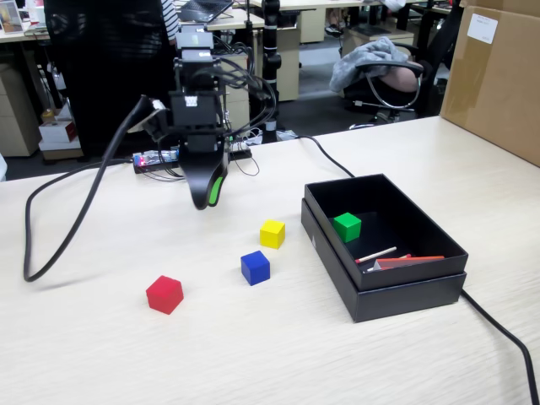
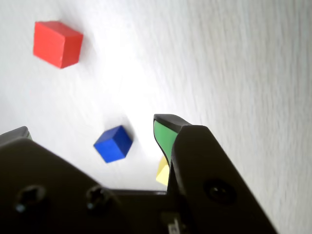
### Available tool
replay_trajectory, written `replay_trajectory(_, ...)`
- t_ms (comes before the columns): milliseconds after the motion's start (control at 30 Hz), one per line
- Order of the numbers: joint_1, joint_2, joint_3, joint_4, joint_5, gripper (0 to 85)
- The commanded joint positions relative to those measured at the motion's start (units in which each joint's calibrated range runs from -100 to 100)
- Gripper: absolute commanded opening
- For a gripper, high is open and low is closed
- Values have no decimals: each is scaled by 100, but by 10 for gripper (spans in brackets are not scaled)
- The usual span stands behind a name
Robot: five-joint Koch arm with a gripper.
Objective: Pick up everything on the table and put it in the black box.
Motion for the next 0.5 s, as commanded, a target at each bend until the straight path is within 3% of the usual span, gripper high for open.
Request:
replay_trajectory(0, -137, 207, 34, 212, -88, 501)
replay_trajectory(267, -332, 1366, 324, 583, -93, 501)
replay_trajectory(467, -474, 2961, 1892, 575, -103, 493)
